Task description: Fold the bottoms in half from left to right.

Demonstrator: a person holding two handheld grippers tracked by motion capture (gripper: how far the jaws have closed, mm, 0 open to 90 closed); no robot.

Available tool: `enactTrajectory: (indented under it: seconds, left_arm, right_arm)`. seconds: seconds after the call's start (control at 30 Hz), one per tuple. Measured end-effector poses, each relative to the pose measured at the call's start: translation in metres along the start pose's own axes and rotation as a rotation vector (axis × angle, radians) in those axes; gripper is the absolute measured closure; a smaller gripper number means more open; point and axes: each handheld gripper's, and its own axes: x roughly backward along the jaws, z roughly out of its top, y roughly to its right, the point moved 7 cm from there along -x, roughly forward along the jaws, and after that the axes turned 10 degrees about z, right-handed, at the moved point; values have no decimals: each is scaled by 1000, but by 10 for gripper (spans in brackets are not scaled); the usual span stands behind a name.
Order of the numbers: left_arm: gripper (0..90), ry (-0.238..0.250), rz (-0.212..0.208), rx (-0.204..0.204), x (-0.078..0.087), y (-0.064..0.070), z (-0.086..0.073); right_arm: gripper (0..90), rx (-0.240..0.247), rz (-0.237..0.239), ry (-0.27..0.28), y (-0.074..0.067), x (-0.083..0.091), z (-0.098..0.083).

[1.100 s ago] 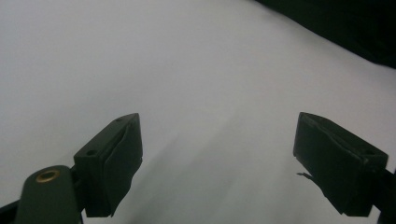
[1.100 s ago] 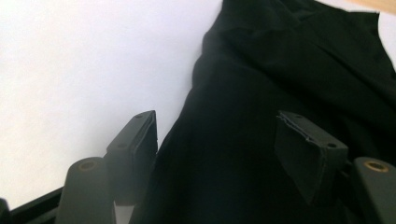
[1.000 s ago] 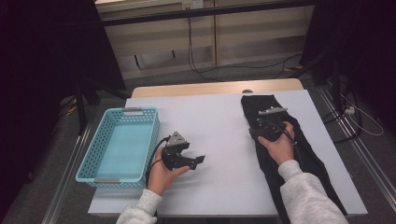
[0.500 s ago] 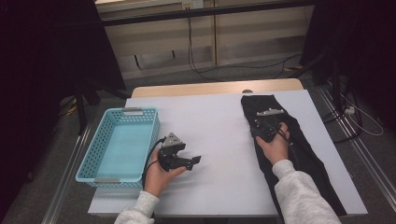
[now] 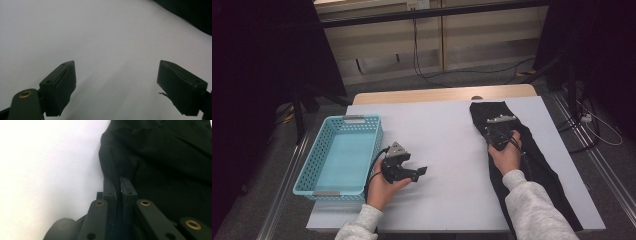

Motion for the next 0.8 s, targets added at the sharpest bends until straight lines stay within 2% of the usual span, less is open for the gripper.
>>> enactTrajectory:
  seconds: [0.1,0.2,0.27,0.4,0.57,0.67,0.8]
  left_arm:
    - [156,-1,-1,-3,-1,1,0]
    - [155,-4,0,-4,-2,1,0]
    - [155,-4,1,-2,-2,0,1]
    - [153,-1,0,7,-1,0,1]
    - [151,5,6,14,1,-3,2]
    - [147,7,11,21,3,-5,2]
    - [139,11,25,34,5,-9,3]
  right_arm:
    - [863,-9,34,-5,-5,1,1]
    - [864,15,62,-13,-15,0,1]
    - [864,27,105,-15,-26,-2,2]
    - [864,92,164,-35,-52,-7,3]
    - [864,134,252,-42,-87,-12,3]
    - [863,179,295,-50,-110,-14,2]
    - [864,223,379,-63,-142,-16,-1]
